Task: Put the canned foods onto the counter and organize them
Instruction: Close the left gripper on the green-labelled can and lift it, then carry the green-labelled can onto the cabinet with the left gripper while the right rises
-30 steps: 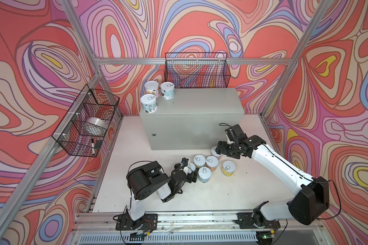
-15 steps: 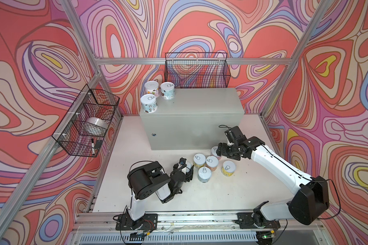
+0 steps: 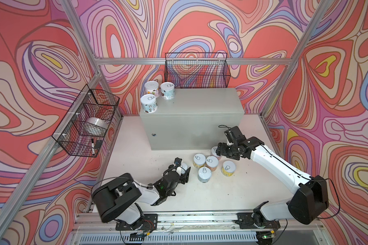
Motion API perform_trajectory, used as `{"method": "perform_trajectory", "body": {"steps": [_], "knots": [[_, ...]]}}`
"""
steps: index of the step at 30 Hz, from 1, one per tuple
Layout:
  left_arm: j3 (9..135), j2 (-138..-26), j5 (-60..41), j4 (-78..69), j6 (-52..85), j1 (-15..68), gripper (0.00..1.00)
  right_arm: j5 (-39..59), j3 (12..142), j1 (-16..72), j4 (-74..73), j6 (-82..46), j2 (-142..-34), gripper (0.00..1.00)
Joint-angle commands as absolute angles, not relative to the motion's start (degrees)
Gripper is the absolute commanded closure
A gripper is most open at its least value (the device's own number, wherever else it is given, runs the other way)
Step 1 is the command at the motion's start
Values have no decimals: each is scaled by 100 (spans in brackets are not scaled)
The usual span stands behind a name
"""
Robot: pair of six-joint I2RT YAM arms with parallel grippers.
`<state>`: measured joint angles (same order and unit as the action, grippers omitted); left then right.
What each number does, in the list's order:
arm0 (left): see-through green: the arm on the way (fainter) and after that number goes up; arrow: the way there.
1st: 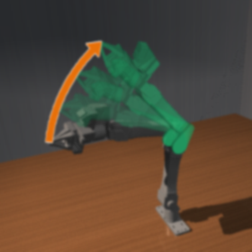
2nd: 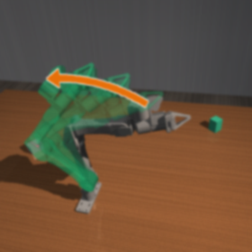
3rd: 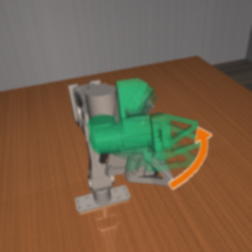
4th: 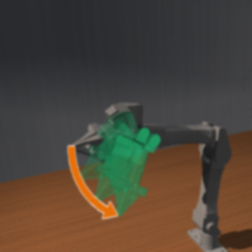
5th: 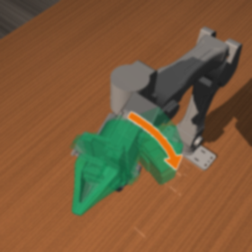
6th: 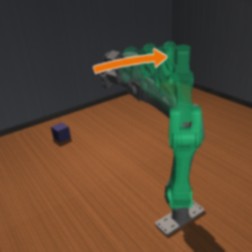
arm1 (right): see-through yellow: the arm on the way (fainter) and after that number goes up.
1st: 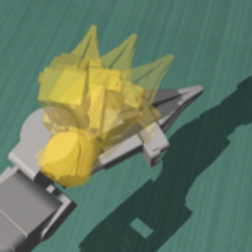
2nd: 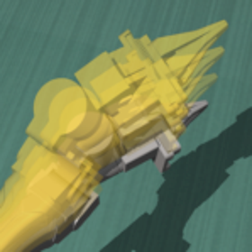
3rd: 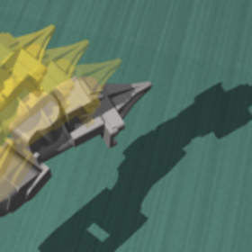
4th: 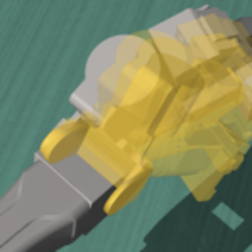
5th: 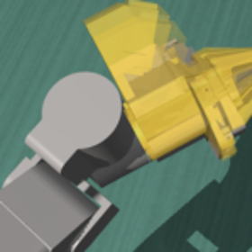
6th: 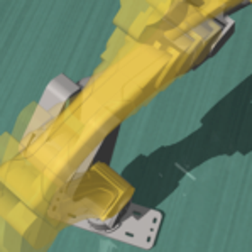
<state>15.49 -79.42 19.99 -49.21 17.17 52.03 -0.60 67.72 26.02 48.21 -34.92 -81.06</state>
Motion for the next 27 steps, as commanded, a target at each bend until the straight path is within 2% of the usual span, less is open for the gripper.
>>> {"method": "perform_trajectory", "body": {"steps": [1,6,11,18,27], "knots": [[2063,-6767,1798,-3038,1841,5188,100,-47,6863,2619,4746,-3510,-8044,18],[3341,-5679,1941,-508,1647,5187,100,-9,6955,2620,4691,-3564,-7940,19],[4859,-5526,2224,1233,1496,5188,100,19,7283,2619,4793,-3516,-7858,19],[6707,-6169,2360,2151,1060,5162,100,40,7770,2620,4857,-3454,-7899,18],[8279,-6840,1543,2382,652,4430,100,54,8079,2619,4682,-3489,-8045,18]]}}
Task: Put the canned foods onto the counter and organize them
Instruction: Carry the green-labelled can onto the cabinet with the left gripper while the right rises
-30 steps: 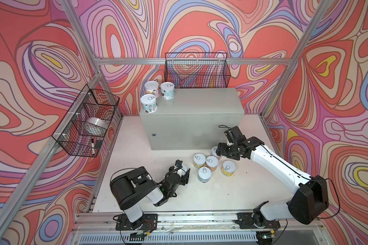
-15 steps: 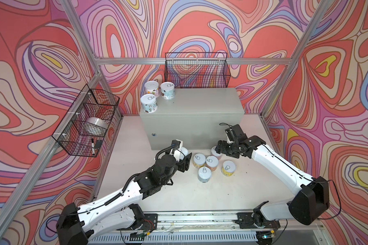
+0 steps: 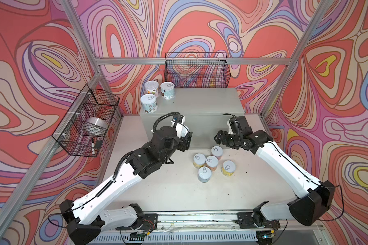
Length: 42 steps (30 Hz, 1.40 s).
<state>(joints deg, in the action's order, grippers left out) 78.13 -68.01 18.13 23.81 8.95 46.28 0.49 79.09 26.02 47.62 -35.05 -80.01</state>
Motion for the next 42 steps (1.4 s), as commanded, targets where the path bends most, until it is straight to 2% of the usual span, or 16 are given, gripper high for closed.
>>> {"method": "perform_trajectory", "body": {"steps": [1,16,27,40,42], "knots": [[8455,-6918,1412,2411,644,4311,100,45,8131,2619,4681,-3475,-8076,18],[10479,-8575,536,2451,523,3096,100,114,8934,2610,4707,-3397,-8532,18],[11357,-9717,147,2294,654,2731,100,100,9320,2618,4771,-3393,-8689,18],[11725,-10312,30,2391,809,2637,100,167,10149,2616,4896,-3265,-8685,19],[11725,-10366,73,2389,803,2637,85,204,10361,2617,4899,-3243,-8774,19]]}}
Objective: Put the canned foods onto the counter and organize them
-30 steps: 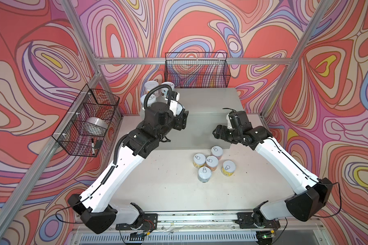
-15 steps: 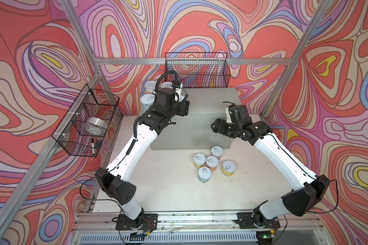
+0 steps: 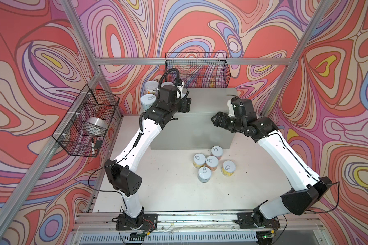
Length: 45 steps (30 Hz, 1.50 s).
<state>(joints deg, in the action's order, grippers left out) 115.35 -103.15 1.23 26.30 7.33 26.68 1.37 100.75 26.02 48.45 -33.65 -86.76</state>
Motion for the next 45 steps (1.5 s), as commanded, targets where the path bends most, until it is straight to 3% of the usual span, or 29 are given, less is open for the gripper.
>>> {"method": "perform_trajectory", "body": {"steps": [1,19,34,45], "knots": [[11718,-10377,96,2384,800,2637,82,226,10452,2616,4889,-3243,-8815,19],[11927,-10446,270,2234,615,2630,0,483,11421,2614,4751,-3173,-9514,17],[11780,-9793,336,2064,520,2638,0,598,11857,2593,4432,-3159,-9835,20],[11203,-8623,505,2186,628,2651,0,1242,12096,2595,3626,-3682,-10606,23]]}}
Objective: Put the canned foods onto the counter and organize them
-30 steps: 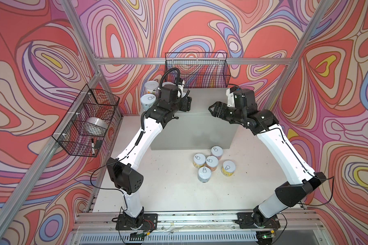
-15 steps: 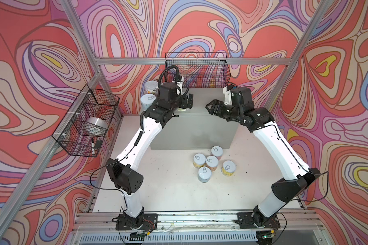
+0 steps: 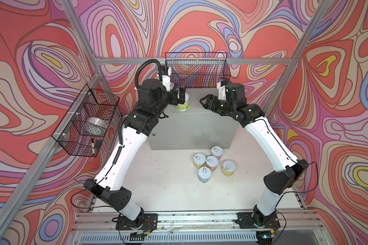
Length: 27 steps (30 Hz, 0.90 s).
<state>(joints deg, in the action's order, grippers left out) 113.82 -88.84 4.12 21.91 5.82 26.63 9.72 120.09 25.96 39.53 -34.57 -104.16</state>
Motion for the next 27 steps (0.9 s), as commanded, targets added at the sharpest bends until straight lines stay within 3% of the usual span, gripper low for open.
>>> {"method": "perform_trajectory", "body": {"steps": [1,13,27], "knots": [[11082,-8483,534,2205,664,2649,0,1265,12077,2593,3490,-3755,-10649,23],[9108,-6738,1389,2405,764,2647,0,2010,11839,2602,2271,-4756,-11117,29],[8456,-6283,1436,2572,785,2439,0,2481,11762,2889,1346,-5660,-11504,34]]}}
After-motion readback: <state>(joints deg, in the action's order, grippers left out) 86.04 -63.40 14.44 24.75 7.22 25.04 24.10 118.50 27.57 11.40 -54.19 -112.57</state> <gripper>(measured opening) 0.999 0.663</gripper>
